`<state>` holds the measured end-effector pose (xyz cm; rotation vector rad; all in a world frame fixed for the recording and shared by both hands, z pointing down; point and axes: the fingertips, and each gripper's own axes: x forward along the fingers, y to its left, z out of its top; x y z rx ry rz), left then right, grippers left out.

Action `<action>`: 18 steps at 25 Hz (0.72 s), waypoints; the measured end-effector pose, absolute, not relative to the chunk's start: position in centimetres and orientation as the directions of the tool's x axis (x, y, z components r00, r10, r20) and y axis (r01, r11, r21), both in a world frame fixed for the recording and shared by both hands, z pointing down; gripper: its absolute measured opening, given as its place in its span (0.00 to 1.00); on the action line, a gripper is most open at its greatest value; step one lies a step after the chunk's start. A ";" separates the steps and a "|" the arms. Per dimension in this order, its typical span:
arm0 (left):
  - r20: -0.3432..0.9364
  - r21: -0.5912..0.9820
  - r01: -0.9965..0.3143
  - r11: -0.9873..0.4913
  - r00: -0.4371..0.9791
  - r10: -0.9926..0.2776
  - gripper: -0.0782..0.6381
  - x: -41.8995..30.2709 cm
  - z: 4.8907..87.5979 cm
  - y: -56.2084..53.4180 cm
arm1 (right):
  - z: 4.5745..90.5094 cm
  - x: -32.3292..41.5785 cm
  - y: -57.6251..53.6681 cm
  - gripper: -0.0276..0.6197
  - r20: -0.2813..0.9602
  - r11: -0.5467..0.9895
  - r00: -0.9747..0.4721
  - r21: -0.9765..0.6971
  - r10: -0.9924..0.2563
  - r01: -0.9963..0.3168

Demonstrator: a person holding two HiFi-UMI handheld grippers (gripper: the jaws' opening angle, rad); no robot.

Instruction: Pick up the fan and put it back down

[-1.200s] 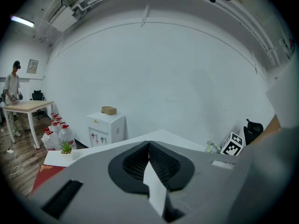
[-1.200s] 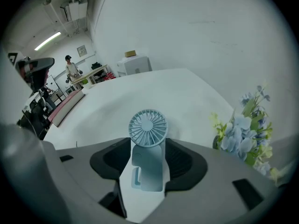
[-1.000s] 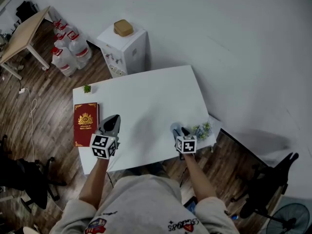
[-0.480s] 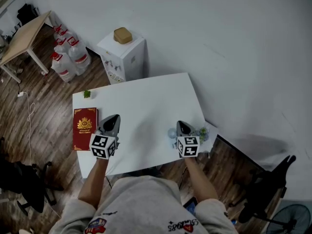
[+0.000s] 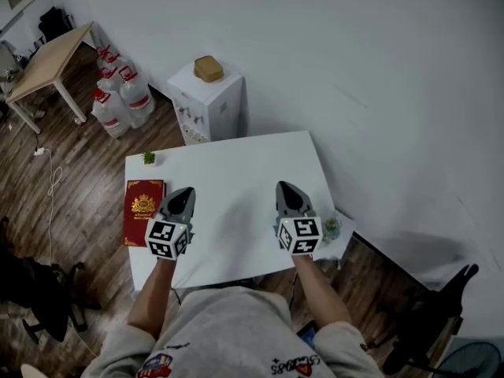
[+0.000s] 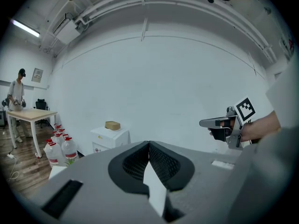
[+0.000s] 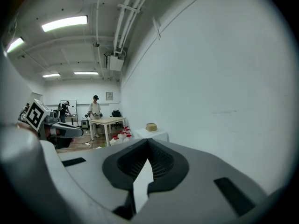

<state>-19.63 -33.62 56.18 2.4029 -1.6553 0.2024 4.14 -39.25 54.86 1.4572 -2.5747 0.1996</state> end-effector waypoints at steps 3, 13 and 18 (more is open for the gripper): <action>0.224 0.089 -0.947 -0.308 0.320 -0.921 0.11 -21.7 55.5 -32.8 | 54.0 1.1 -39.3 0.05 0.193 0.549 -0.543 -0.027 -0.817 -0.835; 0.208 0.072 -0.988 -0.137 0.149 -0.967 0.11 -30.0 54.4 -28.3 | 54.4 -9.2 -37.8 0.05 0.180 0.682 -0.674 -0.020 -0.717 -0.731; 0.210 0.071 -0.994 -0.085 0.098 -0.973 0.12 -32.7 54.5 -26.6 | 54.4 -13.1 -36.8 0.05 0.173 0.725 -0.717 -0.024 -0.675 -0.688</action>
